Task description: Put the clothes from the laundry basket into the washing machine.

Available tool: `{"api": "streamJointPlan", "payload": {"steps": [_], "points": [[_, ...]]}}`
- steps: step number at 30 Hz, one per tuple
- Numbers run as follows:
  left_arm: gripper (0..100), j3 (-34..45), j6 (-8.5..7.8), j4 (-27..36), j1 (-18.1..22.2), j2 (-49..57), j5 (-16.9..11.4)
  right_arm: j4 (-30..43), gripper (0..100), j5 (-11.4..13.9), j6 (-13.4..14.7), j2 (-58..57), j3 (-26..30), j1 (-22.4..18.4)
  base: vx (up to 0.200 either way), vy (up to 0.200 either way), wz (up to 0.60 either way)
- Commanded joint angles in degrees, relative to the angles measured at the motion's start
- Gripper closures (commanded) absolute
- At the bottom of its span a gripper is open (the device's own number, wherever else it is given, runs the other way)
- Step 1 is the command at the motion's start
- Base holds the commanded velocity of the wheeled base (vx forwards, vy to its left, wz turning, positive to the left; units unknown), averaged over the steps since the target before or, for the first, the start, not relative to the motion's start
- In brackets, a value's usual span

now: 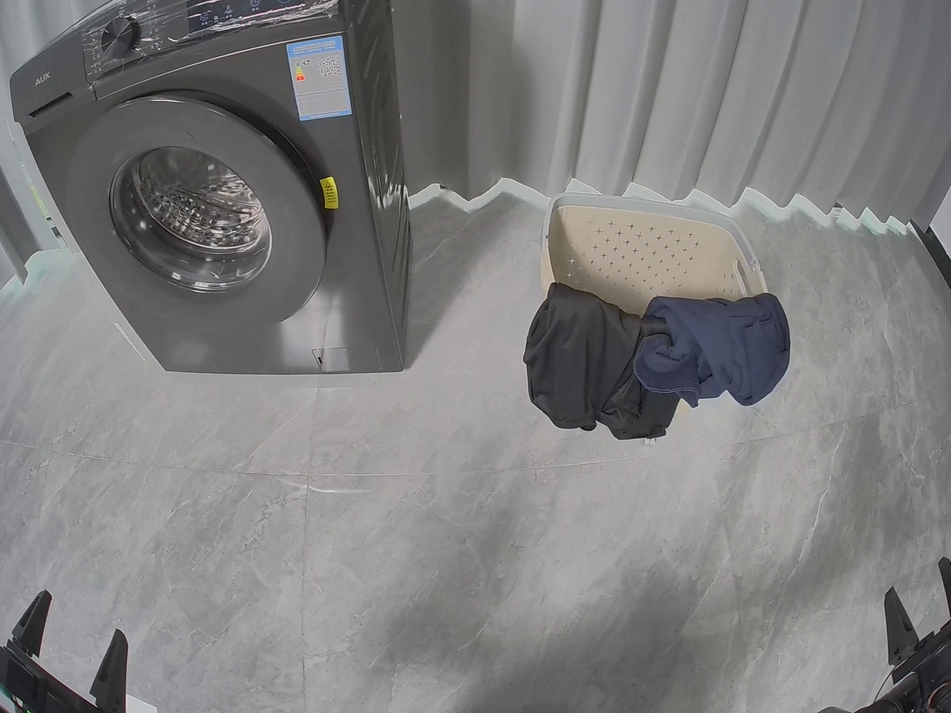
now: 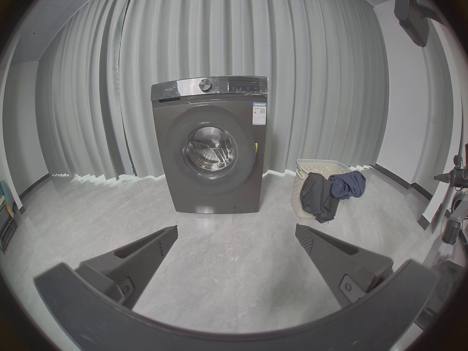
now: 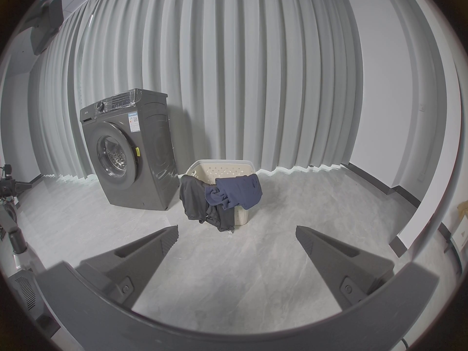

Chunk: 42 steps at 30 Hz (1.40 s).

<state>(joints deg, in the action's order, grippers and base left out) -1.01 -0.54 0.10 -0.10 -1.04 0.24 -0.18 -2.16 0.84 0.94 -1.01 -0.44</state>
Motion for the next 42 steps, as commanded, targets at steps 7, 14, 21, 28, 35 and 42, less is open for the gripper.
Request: {"api": "streamJointPlan", "payload": {"steps": [7, 14, 21, 28, 35, 42], "points": [[0, 1.0, -0.08, 0.0, 0.0, 0.9, 0.2, 0.0, 0, 0.0, -0.1, -0.4, 1.0, 0.0, 0.000, -0.200, 0.00], [0, 1.0, -0.25, 0.0, 0.0, 0.9, 0.1, -0.1, 0, 0.0, 0.0, -0.4, 1.0, 0.0, 0.000, -0.143, 0.00], [0, 1.0, -0.08, 0.0, 0.0, 0.9, 0.1, -0.1, 0, 0.0, 0.0, -0.4, 1.0, 0.0, 0.000, 0.000, 0.00], [0, 1.0, -0.08, 0.0, 0.1, 0.9, 0.0, 0.0, 0, 0.0, 0.0, -0.4, 1.0, 0.0, 0.000, -0.114, 0.00], [0, 1.0, -0.08, 0.0, 0.0, 0.9, 0.0, -0.1, 0, 0.0, 0.0, -0.4, 1.0, 0.0, 0.000, -0.200, 0.00], [0, 1.0, -0.17, 0.0, 0.1, 0.9, 0.0, 0.0, 0, 0.0, -0.1, -0.4, 1.0, -0.2, 0.000, -0.200, 0.00]]}}
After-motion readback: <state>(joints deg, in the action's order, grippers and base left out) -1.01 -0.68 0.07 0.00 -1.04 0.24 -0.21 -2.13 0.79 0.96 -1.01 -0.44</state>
